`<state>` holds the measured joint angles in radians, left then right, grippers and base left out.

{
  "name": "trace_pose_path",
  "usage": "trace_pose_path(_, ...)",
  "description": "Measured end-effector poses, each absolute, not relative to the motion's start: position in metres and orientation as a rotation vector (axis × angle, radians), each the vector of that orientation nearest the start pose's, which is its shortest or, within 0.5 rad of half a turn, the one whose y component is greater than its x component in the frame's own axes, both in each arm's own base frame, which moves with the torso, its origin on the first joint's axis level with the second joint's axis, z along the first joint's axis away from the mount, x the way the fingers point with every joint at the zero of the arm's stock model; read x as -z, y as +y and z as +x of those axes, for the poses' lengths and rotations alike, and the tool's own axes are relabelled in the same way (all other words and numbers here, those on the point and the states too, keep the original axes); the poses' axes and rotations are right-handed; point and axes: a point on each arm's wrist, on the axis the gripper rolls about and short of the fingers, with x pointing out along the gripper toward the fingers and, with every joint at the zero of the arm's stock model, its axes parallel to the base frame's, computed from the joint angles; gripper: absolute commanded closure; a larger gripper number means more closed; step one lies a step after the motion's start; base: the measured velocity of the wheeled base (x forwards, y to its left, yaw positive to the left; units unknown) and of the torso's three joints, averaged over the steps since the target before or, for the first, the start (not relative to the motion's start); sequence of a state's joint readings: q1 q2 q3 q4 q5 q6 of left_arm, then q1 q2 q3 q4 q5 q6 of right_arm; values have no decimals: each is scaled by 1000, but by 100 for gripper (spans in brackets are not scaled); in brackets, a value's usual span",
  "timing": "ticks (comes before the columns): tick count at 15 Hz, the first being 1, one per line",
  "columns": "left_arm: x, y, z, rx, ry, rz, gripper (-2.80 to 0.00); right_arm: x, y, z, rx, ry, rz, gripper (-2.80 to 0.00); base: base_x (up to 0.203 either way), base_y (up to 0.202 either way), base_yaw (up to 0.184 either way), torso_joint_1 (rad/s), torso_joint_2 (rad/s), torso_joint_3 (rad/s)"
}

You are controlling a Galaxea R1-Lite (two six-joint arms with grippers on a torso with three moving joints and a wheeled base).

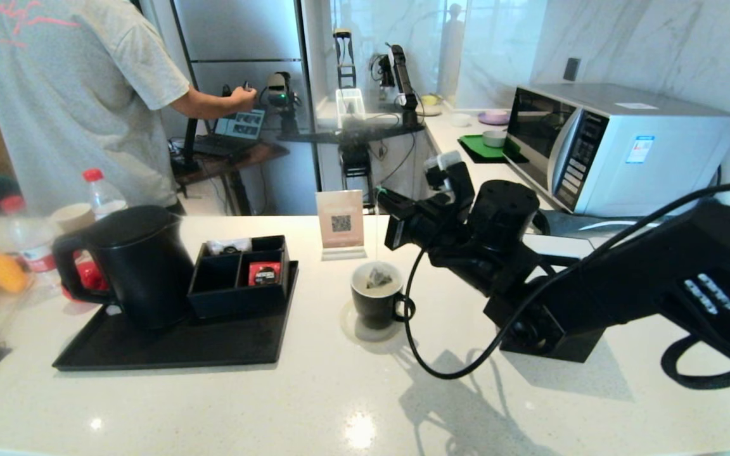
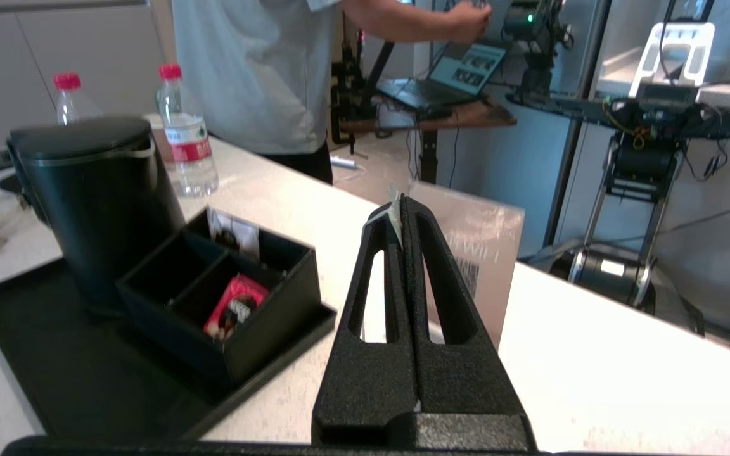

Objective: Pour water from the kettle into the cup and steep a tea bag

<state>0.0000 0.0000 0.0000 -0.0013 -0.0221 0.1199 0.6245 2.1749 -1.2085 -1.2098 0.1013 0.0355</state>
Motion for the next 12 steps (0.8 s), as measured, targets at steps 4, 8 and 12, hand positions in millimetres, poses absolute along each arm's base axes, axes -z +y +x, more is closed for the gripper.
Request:
trace_pose_path(4,-76,0,-23,22,-3,120,0,-139,249,336,-736,-164,83,0,0,0,0,0,0,0)
trace_pose_path(8,-76,0,-23,22,-2,120,0,-118,249,330,-746,-102,68,0,0,0,0,0,0,0)
trace_pose_path(12,-76,0,-23,22,-3,120,0,-118,252,331,-750,-104,70,0,0,0,0,0,0,0)
